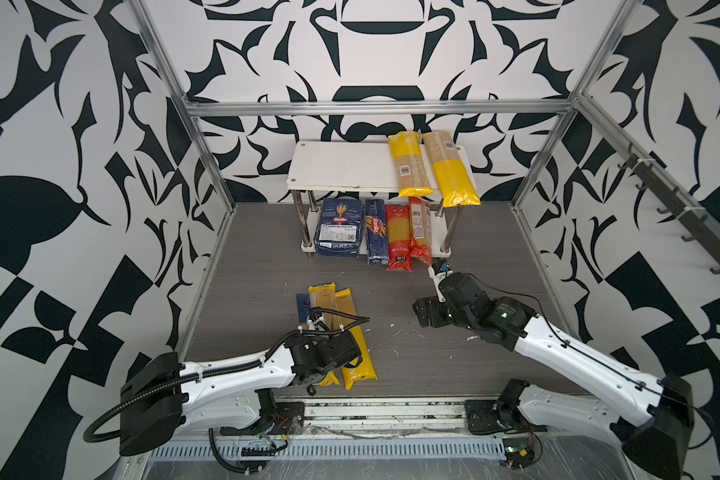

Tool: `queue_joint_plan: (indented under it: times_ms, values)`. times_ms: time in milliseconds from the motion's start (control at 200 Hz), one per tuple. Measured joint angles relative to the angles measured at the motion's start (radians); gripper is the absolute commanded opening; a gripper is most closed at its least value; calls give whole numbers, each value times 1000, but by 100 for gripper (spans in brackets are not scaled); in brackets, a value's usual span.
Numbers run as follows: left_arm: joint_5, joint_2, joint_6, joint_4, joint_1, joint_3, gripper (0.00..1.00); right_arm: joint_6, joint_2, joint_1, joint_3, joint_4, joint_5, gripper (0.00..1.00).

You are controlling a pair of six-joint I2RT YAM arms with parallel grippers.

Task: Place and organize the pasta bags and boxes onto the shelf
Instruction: 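Close the left gripper on the striped yellow bag and lift it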

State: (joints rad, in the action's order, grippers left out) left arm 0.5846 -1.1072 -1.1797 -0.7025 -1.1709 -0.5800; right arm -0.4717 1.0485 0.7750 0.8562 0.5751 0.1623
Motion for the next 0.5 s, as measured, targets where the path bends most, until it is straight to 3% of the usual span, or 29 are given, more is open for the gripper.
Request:
queue_joint_plan:
  times_ms: [500]
  values:
    - [29, 109, 86, -187, 0, -142, 14, 0, -1, 0, 0, 4, 0, 91]
